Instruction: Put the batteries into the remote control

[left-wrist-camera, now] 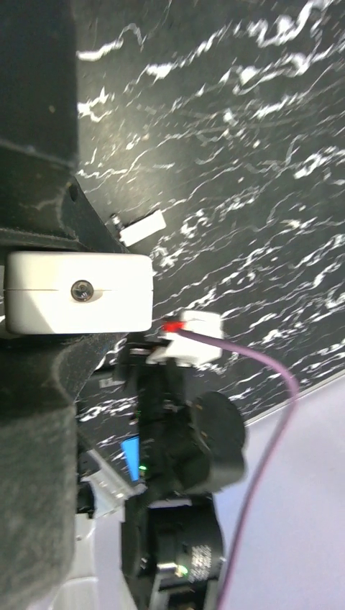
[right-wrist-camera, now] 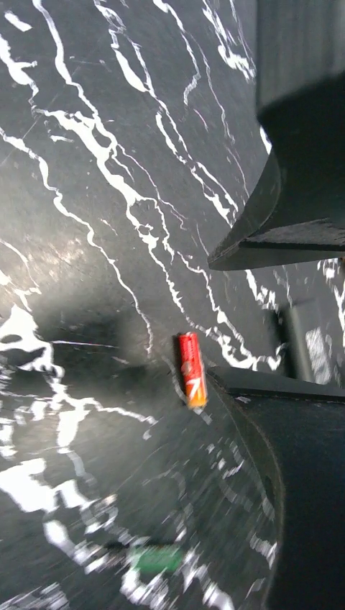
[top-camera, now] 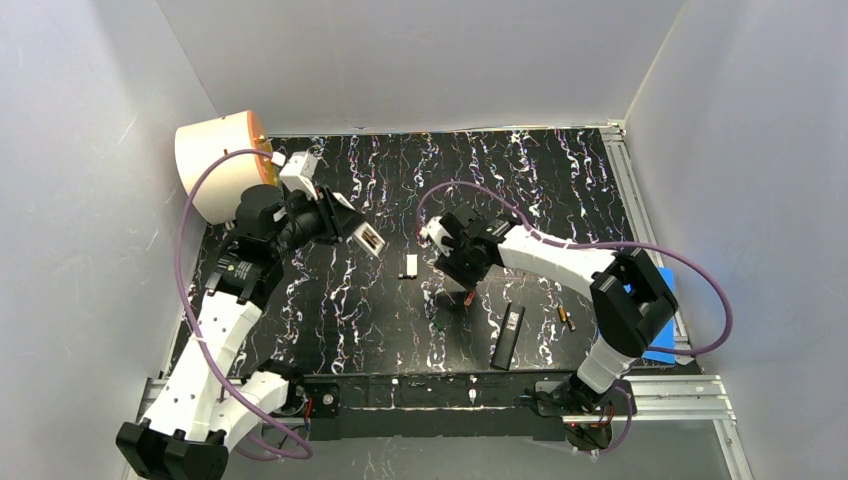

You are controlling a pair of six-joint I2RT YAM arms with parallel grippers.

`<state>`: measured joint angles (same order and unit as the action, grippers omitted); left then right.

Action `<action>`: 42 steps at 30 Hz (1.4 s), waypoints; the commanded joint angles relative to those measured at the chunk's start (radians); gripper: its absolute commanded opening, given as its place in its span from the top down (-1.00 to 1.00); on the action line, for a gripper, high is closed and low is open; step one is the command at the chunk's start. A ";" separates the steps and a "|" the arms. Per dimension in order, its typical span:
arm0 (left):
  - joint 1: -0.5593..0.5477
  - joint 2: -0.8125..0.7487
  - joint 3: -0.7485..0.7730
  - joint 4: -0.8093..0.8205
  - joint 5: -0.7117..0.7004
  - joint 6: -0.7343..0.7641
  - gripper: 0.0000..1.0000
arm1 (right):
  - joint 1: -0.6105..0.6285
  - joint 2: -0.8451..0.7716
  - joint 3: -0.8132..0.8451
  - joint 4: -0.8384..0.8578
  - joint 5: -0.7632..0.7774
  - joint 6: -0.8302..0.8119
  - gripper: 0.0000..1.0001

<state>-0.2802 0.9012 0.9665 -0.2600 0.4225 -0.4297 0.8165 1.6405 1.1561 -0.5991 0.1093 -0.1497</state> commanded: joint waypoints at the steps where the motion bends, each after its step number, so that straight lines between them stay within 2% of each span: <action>1: 0.006 -0.011 0.101 -0.028 -0.141 0.050 1.00 | 0.001 -0.001 0.005 -0.079 -0.043 -0.446 -0.20; 6: 0.008 0.028 0.142 -0.054 -0.136 0.099 1.00 | 0.000 -0.017 -0.073 0.045 -0.075 -0.524 -0.24; 12: 0.010 0.055 0.159 -0.053 -0.133 0.124 1.00 | 0.014 0.061 -0.077 0.011 -0.054 -0.587 -0.29; 16: 0.013 0.061 0.169 -0.065 -0.140 0.150 1.00 | 0.014 0.068 -0.050 -0.024 -0.094 -0.615 -0.29; 31: 0.022 0.057 0.155 -0.077 -0.157 0.168 1.00 | 0.024 0.114 -0.058 0.026 -0.223 -0.630 -0.26; 36: 0.024 0.059 0.151 -0.074 -0.152 0.164 1.00 | 0.021 0.128 -0.087 0.067 -0.211 -0.613 -0.07; 42: 0.024 0.057 0.146 -0.073 -0.151 0.158 1.00 | 0.019 0.132 -0.107 0.103 -0.183 -0.564 0.36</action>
<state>-0.2634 0.9760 1.0897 -0.3382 0.2718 -0.2760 0.8345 1.7458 1.0828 -0.5541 -0.0853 -0.7437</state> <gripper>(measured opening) 0.225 0.396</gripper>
